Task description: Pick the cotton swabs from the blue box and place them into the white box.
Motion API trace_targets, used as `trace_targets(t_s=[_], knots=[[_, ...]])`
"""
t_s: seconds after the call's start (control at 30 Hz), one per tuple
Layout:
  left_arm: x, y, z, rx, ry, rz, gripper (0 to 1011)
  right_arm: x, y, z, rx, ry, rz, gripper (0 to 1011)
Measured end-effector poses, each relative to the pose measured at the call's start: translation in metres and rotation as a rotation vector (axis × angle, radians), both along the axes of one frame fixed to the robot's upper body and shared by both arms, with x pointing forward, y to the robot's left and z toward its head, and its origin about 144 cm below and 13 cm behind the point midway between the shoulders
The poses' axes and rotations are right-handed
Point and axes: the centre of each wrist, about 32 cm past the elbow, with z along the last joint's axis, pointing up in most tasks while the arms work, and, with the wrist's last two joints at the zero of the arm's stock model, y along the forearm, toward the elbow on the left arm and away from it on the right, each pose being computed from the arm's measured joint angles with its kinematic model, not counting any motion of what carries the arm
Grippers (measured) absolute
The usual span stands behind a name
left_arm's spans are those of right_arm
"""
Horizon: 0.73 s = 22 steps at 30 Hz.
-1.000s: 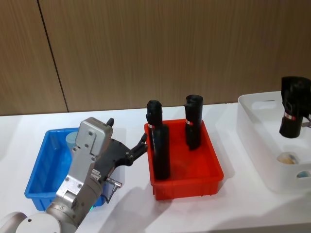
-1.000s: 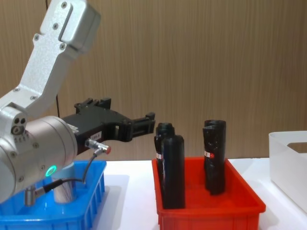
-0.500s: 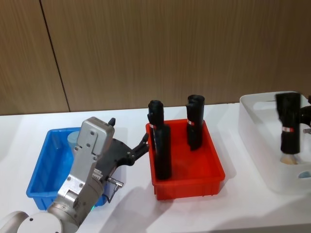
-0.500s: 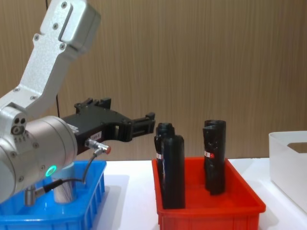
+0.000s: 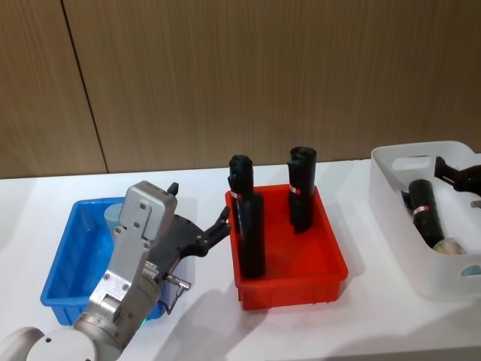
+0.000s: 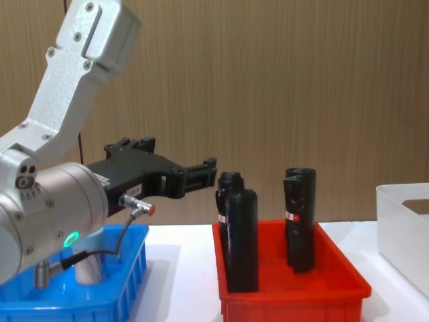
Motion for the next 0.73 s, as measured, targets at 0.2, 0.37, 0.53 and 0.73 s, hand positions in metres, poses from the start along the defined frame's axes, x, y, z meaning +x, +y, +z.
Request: trace_targets(t_s=[0.2, 0.37, 0.53, 0.73], knots=[[0.0, 0.0, 0.0, 0.0, 0.0, 0.0, 1003, -0.0016, -0.0003, 0.0005, 0.001, -0.009, 0.001, 1001], [0.0, 0.0, 0.0, 0.0, 0.0, 0.0, 1003, -0.0023, -0.0004, 0.0005, 0.001, -0.012, 0.001, 1001], [0.0, 0.0, 0.0, 0.0, 0.0, 0.0, 1003, -0.0029, -0.0004, 0.0006, 0.001, -0.014, 0.002, 1001], [0.0, 0.0, 0.0, 0.0, 0.0, 0.0, 1003, -0.0033, -0.0006, 0.0007, 0.001, -0.016, 0.001, 1001]])
